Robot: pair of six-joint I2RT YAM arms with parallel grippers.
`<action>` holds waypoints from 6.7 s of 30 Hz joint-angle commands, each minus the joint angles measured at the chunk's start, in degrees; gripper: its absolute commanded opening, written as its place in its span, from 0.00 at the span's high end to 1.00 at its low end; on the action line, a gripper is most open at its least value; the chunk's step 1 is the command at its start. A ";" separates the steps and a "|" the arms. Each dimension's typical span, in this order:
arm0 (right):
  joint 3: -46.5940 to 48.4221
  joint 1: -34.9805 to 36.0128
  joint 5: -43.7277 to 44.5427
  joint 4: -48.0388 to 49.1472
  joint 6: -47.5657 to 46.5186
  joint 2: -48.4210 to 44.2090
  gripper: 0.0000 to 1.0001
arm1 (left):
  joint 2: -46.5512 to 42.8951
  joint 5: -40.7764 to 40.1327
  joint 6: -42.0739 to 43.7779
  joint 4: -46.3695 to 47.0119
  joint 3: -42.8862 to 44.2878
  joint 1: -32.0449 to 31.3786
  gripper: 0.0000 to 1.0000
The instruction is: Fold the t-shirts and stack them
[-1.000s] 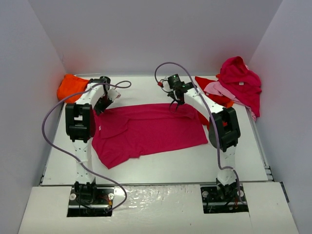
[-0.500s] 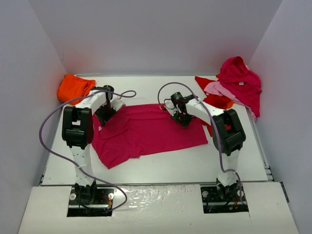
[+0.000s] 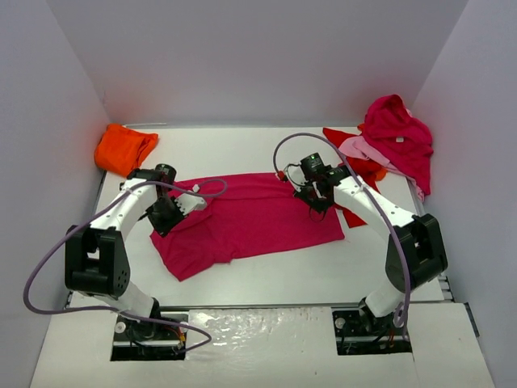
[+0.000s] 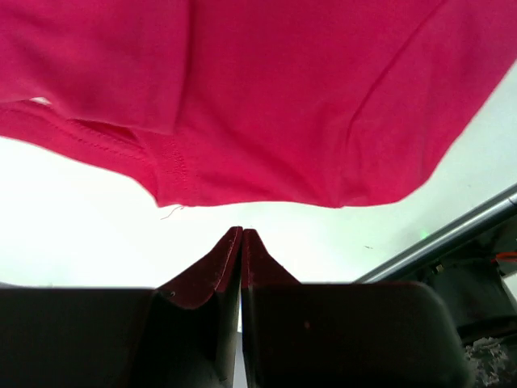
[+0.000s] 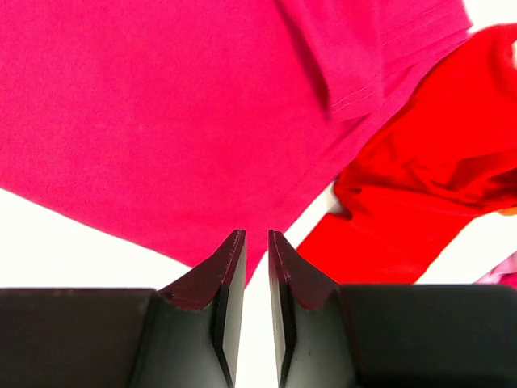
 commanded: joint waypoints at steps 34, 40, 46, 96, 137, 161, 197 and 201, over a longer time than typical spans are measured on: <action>26.10 4.05 10.88 9.65 -2.15 38.32 1.00 | 48.90 -7.84 -13.48 -7.92 51.85 9.07 1.00; 22.32 4.47 7.53 8.12 -2.05 35.29 1.00 | 43.93 -8.50 -10.81 -3.73 45.27 8.67 1.00; 17.88 5.20 8.70 3.74 -1.70 29.70 1.00 | 36.27 -5.24 -8.74 -2.37 41.19 8.67 1.00; -4.09 -6.74 5.89 6.75 2.55 -13.48 0.48 | -15.94 -15.91 12.69 43.17 -28.24 -8.18 0.95; -5.33 -6.66 3.53 7.54 2.96 -9.05 0.46 | -15.02 -7.82 16.29 33.15 -15.43 1.51 0.65; -5.34 -6.61 5.11 7.59 3.49 -7.08 0.44 | -6.20 -17.40 34.49 70.92 -35.20 -6.58 0.66; -4.79 -6.39 3.76 7.75 2.40 -3.63 0.46 | 20.00 -13.05 -7.60 34.95 22.72 -5.42 1.00; -5.17 -6.39 4.13 7.80 2.43 -3.34 0.46 | 23.50 -14.94 -9.69 34.83 27.86 -5.16 0.96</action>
